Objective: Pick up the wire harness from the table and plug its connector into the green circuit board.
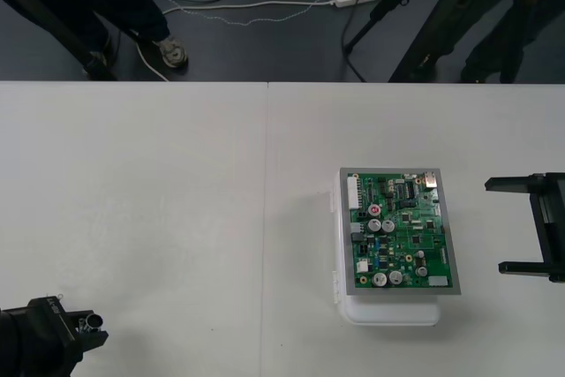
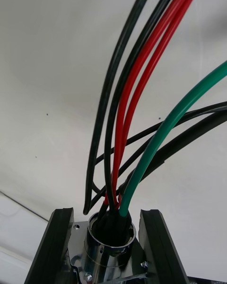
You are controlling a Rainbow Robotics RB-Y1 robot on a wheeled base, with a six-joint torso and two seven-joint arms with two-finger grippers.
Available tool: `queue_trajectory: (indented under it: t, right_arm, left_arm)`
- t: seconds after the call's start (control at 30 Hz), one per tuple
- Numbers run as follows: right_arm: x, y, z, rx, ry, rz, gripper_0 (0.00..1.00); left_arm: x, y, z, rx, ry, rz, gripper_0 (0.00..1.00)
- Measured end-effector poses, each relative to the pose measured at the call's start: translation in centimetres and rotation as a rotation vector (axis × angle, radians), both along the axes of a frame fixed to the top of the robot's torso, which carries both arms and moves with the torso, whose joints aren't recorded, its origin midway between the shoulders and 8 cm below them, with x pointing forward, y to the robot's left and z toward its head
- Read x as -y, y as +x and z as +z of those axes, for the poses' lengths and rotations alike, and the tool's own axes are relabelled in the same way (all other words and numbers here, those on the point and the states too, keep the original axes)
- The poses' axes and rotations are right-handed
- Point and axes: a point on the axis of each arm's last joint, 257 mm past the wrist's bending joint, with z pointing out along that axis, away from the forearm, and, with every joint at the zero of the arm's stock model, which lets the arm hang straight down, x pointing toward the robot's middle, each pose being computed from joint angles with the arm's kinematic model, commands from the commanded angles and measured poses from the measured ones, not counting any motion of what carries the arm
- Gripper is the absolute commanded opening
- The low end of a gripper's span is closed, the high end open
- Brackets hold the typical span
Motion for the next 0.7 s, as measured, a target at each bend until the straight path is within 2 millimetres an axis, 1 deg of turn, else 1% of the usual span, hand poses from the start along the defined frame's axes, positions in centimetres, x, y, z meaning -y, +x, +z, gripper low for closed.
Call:
queue_trajectory:
  t: [0.13, 0.33, 0.43, 0.53, 0.7]
  right_arm:
    - [0.1, 0.1, 0.1, 0.003, 0.000, -0.004, 1.00]
    - [0.3, 0.2, 0.4, 0.010, 0.000, -0.010, 1.00]
    - [0.3, 0.2, 0.4, 0.010, 0.000, -0.010, 1.00]
    - [0.3, 0.2, 0.4, 0.006, 0.001, -0.011, 1.00]
    - [0.4, 0.2, 0.4, -0.021, 0.004, -0.015, 1.00]
  left_arm:
    - [0.7, 1.4, 0.8, -0.019, -0.069, 0.092, 0.00]
    - [2.1, 4.2, 2.7, -0.103, -0.298, 0.391, 0.00]
    - [2.7, 5.5, 3.8, -0.138, -0.390, 0.506, 0.00]
    - [3.5, 6.1, 4.7, -0.160, -0.427, 0.551, 0.00]
    - [5.5, 6.2, 6.1, -0.233, -0.481, 0.604, 0.00]
